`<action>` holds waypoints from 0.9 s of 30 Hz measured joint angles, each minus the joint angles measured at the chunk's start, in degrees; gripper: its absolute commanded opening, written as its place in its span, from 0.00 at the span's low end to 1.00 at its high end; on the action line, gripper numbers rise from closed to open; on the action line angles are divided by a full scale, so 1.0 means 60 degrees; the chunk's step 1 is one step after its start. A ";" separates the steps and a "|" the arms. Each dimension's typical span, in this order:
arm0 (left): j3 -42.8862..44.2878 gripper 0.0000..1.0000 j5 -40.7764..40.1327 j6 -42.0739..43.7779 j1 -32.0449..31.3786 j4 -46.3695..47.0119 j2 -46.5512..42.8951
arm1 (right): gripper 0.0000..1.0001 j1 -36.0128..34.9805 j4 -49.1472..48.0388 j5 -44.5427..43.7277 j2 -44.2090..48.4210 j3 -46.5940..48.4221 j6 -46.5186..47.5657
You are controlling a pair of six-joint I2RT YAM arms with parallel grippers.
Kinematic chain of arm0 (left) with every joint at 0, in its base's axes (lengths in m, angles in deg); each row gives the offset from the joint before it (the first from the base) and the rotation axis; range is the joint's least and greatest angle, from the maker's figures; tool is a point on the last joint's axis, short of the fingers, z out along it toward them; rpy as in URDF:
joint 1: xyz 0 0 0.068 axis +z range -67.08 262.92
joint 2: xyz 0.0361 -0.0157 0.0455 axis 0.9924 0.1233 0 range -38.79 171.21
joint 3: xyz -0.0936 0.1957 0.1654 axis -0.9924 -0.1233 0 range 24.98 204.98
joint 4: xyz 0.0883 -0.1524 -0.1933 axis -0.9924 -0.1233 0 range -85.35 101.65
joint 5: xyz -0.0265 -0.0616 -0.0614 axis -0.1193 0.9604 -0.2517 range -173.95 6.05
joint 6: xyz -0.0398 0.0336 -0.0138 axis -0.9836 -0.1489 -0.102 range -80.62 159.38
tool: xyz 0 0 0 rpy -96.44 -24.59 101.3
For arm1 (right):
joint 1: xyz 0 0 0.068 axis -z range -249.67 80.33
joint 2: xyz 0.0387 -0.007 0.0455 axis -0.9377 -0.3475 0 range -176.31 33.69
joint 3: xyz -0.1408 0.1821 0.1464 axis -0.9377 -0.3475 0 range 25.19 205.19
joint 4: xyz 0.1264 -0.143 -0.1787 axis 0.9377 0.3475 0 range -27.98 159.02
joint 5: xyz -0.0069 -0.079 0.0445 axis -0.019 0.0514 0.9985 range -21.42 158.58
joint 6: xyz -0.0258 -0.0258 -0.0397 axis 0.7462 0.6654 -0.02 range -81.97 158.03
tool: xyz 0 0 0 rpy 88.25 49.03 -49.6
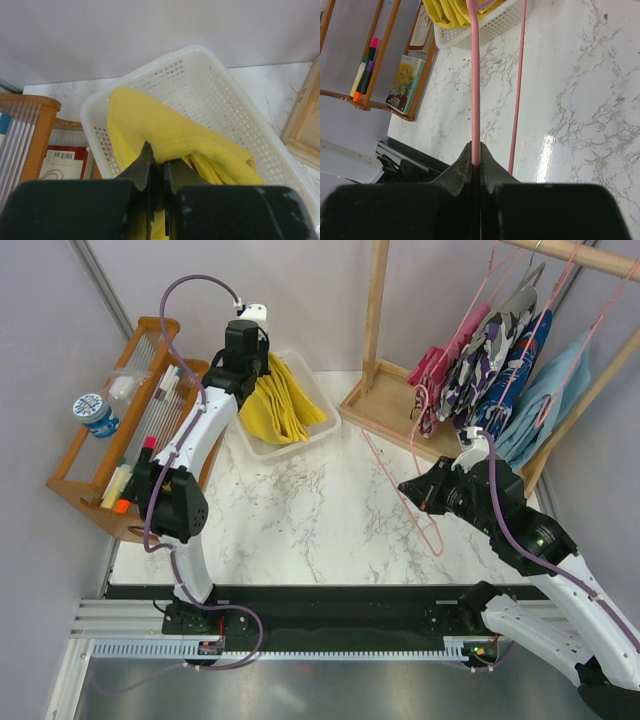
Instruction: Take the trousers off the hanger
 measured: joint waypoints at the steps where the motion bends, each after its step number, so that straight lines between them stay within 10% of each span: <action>1: 0.0000 0.02 0.0029 -0.0069 0.0018 0.0117 0.0120 | 0.00 0.0000 -0.0015 -0.0004 -0.0033 0.0000 -0.0004; 6: 0.0091 0.06 0.0426 -0.0310 -0.0015 0.0525 0.0594 | 0.00 0.0000 -0.0087 0.0149 -0.0117 0.0000 -0.0011; 11: 0.0874 0.46 0.0692 -0.0612 -0.0033 0.0040 0.1264 | 0.00 0.0000 -0.0146 0.0222 -0.0117 0.0000 -0.0036; 16: 0.0994 0.63 0.0736 -0.0994 -0.0033 -0.0714 0.1198 | 0.00 0.0000 -0.0208 0.0251 -0.0117 0.0000 -0.0036; 27: 0.0404 0.66 0.2466 -0.1934 -0.0069 -0.1949 -0.1661 | 0.00 0.0000 -0.0288 0.0270 -0.0186 0.0066 -0.0058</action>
